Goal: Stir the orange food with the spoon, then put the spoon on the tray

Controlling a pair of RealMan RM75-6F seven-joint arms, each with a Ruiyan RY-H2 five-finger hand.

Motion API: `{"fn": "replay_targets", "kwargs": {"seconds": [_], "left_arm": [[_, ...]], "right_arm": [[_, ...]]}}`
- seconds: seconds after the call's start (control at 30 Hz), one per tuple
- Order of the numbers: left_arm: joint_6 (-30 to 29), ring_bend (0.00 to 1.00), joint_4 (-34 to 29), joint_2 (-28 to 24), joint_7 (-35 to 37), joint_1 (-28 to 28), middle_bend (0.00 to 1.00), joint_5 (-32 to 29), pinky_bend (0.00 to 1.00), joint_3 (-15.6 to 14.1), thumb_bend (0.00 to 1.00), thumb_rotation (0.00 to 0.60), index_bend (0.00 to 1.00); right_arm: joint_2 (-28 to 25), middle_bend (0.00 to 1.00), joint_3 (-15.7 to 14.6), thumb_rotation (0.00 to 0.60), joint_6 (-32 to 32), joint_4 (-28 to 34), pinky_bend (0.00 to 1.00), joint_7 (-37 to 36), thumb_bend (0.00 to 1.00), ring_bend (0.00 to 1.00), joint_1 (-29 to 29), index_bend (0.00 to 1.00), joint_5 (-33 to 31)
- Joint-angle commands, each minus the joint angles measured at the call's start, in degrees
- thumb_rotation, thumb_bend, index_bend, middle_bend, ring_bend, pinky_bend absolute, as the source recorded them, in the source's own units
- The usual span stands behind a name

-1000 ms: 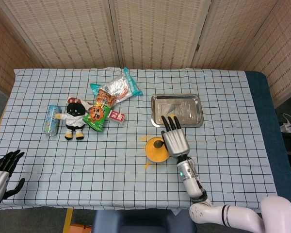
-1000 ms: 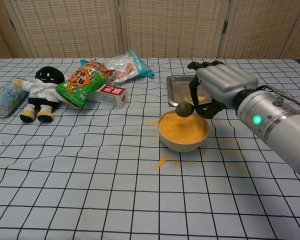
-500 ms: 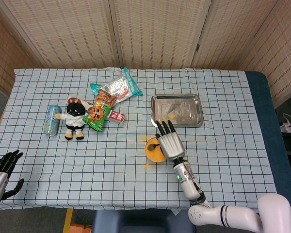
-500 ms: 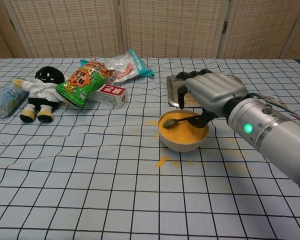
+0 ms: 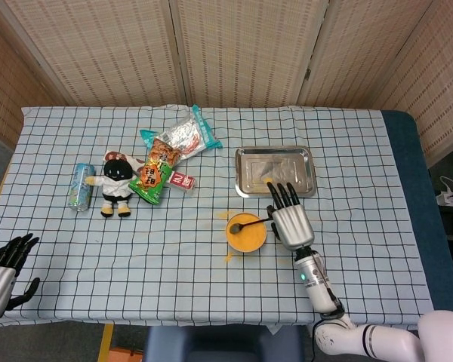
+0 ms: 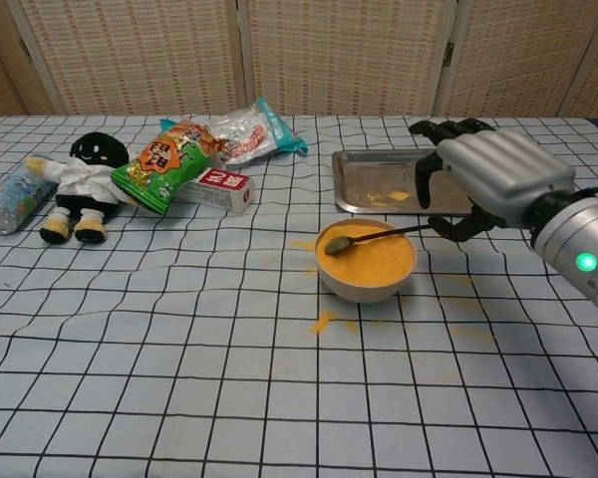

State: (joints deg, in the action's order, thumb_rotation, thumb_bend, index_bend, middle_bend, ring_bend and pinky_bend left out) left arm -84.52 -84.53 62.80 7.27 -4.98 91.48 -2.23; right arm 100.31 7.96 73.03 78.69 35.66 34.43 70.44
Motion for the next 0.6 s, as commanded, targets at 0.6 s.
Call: {"fn": "replay_targets", "kwargs": {"seconds": [0.6], "left_arm": [[1.49, 0.00, -0.03, 0.04, -0.36, -0.42, 0.00, -1.07, 0.14, 0.15, 0.42, 0.600, 0.00]], "right_arm": [[9.37, 0.00, 0.76, 0.600, -0.32, -18.39, 0.00, -8.40, 0.30, 0.00, -0.55, 0.52, 4.94]]}}
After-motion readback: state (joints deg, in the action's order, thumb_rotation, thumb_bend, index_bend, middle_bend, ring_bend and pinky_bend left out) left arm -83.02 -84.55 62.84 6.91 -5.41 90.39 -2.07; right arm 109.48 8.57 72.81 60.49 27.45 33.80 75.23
